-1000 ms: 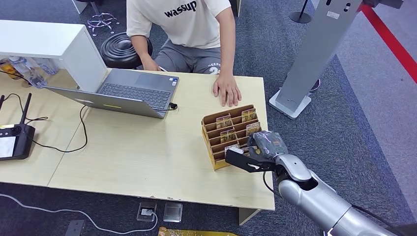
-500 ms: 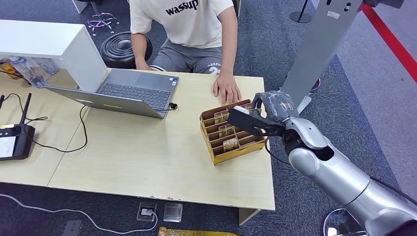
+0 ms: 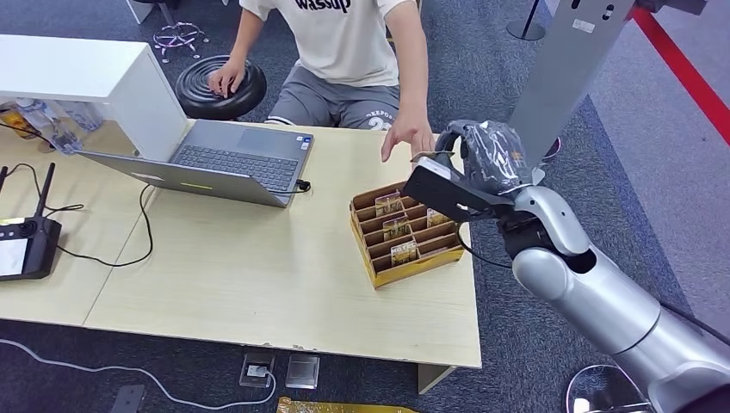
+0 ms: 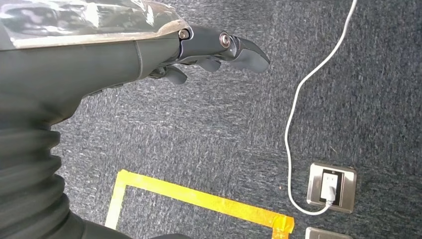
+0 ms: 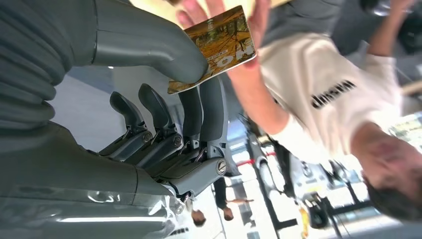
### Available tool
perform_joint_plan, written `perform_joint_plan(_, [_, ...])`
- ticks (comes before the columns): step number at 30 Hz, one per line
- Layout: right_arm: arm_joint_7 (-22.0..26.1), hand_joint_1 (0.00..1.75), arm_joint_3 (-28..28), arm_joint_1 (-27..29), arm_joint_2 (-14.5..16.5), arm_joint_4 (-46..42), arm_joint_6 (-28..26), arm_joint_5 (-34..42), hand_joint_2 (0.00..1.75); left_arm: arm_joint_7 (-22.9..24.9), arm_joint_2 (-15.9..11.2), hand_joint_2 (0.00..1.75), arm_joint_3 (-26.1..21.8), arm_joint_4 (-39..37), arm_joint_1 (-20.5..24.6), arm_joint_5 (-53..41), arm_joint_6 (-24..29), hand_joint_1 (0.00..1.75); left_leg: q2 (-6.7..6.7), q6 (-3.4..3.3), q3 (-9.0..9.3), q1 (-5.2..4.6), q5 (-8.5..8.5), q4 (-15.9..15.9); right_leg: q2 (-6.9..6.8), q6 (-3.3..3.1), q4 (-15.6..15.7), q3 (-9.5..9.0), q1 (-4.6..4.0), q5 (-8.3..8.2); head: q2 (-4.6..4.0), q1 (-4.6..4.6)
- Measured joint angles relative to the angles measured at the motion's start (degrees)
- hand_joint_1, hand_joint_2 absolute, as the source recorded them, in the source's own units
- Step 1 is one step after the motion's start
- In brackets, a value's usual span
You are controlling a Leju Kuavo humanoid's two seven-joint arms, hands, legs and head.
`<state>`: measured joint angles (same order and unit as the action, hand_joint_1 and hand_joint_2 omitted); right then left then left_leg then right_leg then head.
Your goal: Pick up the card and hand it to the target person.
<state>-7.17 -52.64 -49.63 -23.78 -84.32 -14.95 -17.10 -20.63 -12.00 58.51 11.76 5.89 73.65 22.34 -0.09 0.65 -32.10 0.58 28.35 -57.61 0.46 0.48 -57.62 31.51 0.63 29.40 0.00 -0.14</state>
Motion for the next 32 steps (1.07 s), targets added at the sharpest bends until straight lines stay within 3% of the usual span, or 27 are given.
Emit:
perform_joint_plan(9, [14.0, 1.52, 1.5, 2.1, 6.9, 7.1, -16.8, -2.8, 1.75, 0.1, 0.9, 1.75, 0.0, 0.0, 0.4, -0.5, 0.1, 0.00, -0.01, 0.00, -0.04, 0.03, 0.00, 0.0, -0.01, 0.00, 0.0, 0.01, -0.03, 0.00, 0.00, 0.00])
perform_joint_plan(13, [18.5, 1.52, 2.1, 2.6, 10.2, 11.6, -19.6, -0.4, 1.75, 0.1, 1.2, 1.75, 0.0, 0.0, 0.5, -0.5, 0.2, 0.00, 0.00, 0.00, -0.04, 0.03, 0.00, 0.0, 0.00, 0.00, 0.0, 0.02, -0.03, 0.00, 0.00, 0.00])
perform_joint_plan(18, [20.5, 1.52, 2.2, 2.9, 13.5, 16.0, -20.2, 0.7, 1.75, 0.1, 1.4, 1.75, 0.0, 0.0, 0.5, -0.3, 0.3, 0.00, -0.01, 0.00, -0.04, 0.03, 0.00, 0.0, -0.01, -0.01, 0.0, 0.02, -0.03, 0.01, 0.00, -0.06])
perform_joint_plan(19, [20.6, 1.14, 2.2, 3.0, 14.0, 16.8, -20.2, 0.9, 1.75, 0.1, 1.4, 1.31, 0.0, 0.0, 0.5, -0.3, 0.3, 0.00, -0.01, 0.00, -0.04, 0.03, 0.00, 0.0, -0.01, -0.01, 0.0, 0.03, -0.03, 0.01, 0.00, -0.07])
perform_joint_plan(21, [20.8, 0.38, 2.2, 3.1, 14.8, 18.0, -20.1, 1.3, 1.75, 0.3, 1.5, 1.31, 0.0, 0.0, 0.4, -0.3, 0.3, 0.00, -0.01, 0.00, -0.04, 0.03, 0.00, 0.0, -0.01, -0.01, 0.0, 0.03, -0.03, 0.01, 0.00, -0.04])
perform_joint_plan(22, [20.8, 0.00, 2.2, 3.2, 15.1, 18.6, -20.0, 1.4, 1.75, 0.5, 1.5, 0.87, 0.0, 0.0, 0.4, -0.4, 0.4, 0.00, -0.01, 0.00, -0.04, 0.03, 0.00, 0.0, -0.01, -0.01, 0.0, 0.03, -0.03, 0.01, 0.00, -0.03])
perform_joint_plan(23, [20.8, 0.00, 2.2, 3.3, 15.4, 19.1, -19.9, 1.6, 1.75, 0.6, 1.5, 0.87, 0.0, 0.0, 0.4, -0.4, 0.4, 0.00, -0.01, 0.00, -0.04, 0.03, 0.00, 0.0, -0.01, -0.01, 0.0, 0.03, -0.03, 0.01, 0.00, -0.02])
perform_joint_plan(25, [20.6, 0.00, 2.2, 3.5, 15.7, 19.8, -19.8, 2.0, 1.75, 0.5, 1.5, 0.00, 0.0, 0.0, 0.4, -0.5, 0.5, 0.00, -0.01, 0.00, -0.05, 0.03, 0.00, 0.0, -0.01, -0.01, 0.0, 0.04, -0.03, 0.01, 0.00, -0.01])
perform_joint_plan(32, [22.2, 0.00, 2.8, 5.0, 16.2, 20.2, -15.0, 14.0, 1.75, -0.2, 1.5, 0.00, 0.0, 0.0, 0.4, -0.1, 0.5, 0.00, 0.00, 0.00, -0.04, 0.03, 0.00, 0.0, -0.01, -0.01, 0.0, 0.04, -0.03, 0.01, 0.00, -0.03])
